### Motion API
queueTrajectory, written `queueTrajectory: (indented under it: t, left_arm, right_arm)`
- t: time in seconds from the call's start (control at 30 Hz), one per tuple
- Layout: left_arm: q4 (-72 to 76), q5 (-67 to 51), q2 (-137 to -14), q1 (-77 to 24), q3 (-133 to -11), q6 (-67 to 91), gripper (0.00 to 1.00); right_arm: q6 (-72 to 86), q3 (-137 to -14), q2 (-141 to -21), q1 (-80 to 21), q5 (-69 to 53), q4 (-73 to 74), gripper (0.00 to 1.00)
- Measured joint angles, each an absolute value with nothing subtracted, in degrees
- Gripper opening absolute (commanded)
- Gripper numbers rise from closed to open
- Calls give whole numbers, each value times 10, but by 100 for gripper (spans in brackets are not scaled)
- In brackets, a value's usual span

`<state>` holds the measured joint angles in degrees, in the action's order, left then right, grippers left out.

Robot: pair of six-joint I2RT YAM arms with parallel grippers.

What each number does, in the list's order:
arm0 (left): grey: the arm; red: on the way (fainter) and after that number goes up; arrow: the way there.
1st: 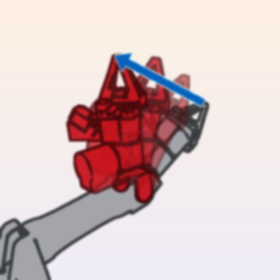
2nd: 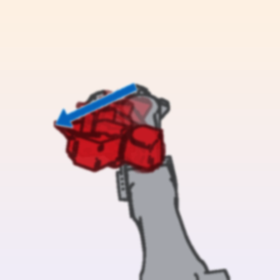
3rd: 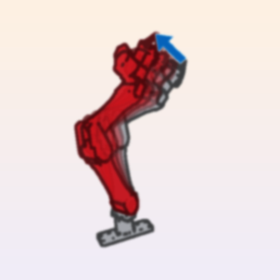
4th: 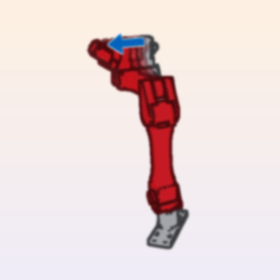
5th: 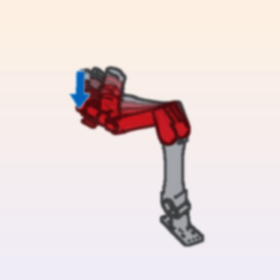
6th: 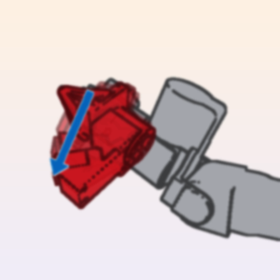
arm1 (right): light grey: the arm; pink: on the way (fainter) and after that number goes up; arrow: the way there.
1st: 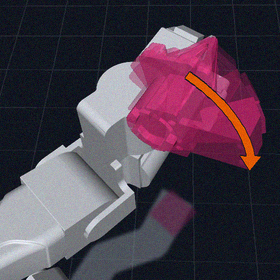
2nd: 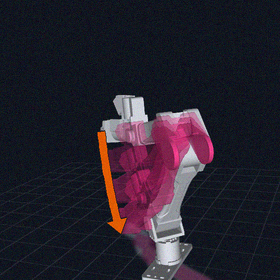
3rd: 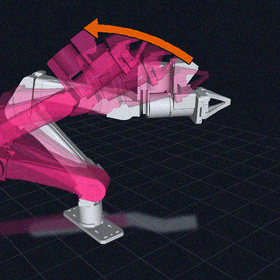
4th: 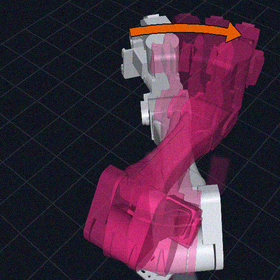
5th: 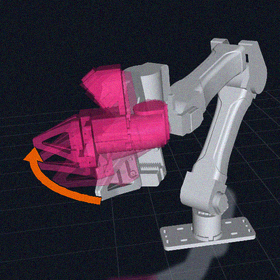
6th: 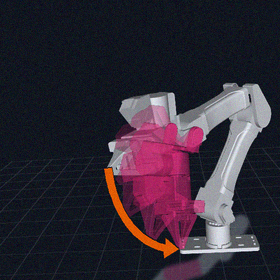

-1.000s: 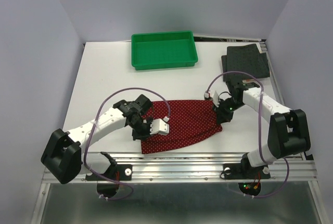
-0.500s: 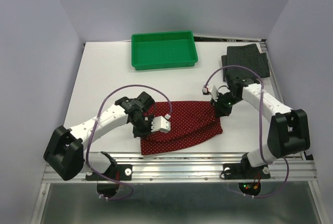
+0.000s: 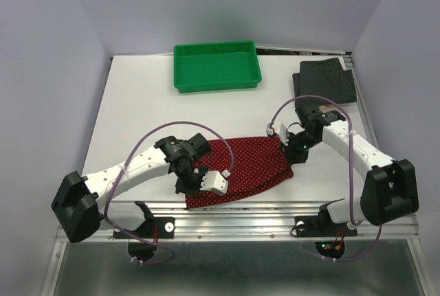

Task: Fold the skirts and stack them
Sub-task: Fold the skirt

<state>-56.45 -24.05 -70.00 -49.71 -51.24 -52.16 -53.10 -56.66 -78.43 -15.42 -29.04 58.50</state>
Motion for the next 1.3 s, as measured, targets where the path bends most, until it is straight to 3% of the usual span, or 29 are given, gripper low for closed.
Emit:
queueTrajectory:
  t: [0.03, 0.07, 0.1, 0.13, 0.17, 0.2, 0.27, 0.47, 0.57, 0.67, 0.8, 0.9, 1.07, 1.3]
  left_arm:
    - [-565, -240, -702, -507, -503, -520, 24]
    - [-565, -239, -706, -514, -495, -519, 39]
    - [-564, -238, -710, -518, -490, -517, 46]
    - [-563, -236, -715, -520, -486, -512, 61]
    - [-560, -233, -720, -521, -482, -510, 62]
    - [-558, -228, -722, -521, -481, -506, 68]
    - [-552, -221, -721, -521, -481, -503, 71]
    - [-548, -206, -703, -519, -492, -491, 71]
    - [-538, -209, -695, -484, -515, -484, 65]
    - [-517, -222, -711, -376, -559, -481, 59]
    - [-457, -233, -802, -239, -649, -471, 58]
    - [-431, -239, -871, -197, -688, -468, 58]
    - [-407, -245, -969, -168, -717, -470, 59]
    - [-408, -270, -1027, -169, -717, -494, 61]
  right_arm:
    - [-530, -552, -784, -165, -289, 580, 39]
    - [-529, -542, -784, -171, -286, 578, 52]
    - [-526, -527, -785, -179, -283, 576, 62]
    - [-523, -517, -785, -189, -280, 575, 72]
    - [-522, -512, -785, -193, -276, 574, 73]
    - [-519, -509, -785, -198, -275, 574, 75]
    - [-516, -510, -785, -200, -272, 570, 75]
    - [-488, -578, -802, -200, -254, 569, 73]
    - [-466, -652, -828, -197, -255, 566, 71]
    - [-446, -728, -873, -190, -262, 559, 67]
    - [-430, -816, -959, -184, -262, 536, 64]
    - [-431, -861, -1030, -183, -254, 525, 62]
    - [-440, -884, -1104, -180, -244, 519, 62]
    - [-462, -879, -1120, -180, -237, 520, 62]
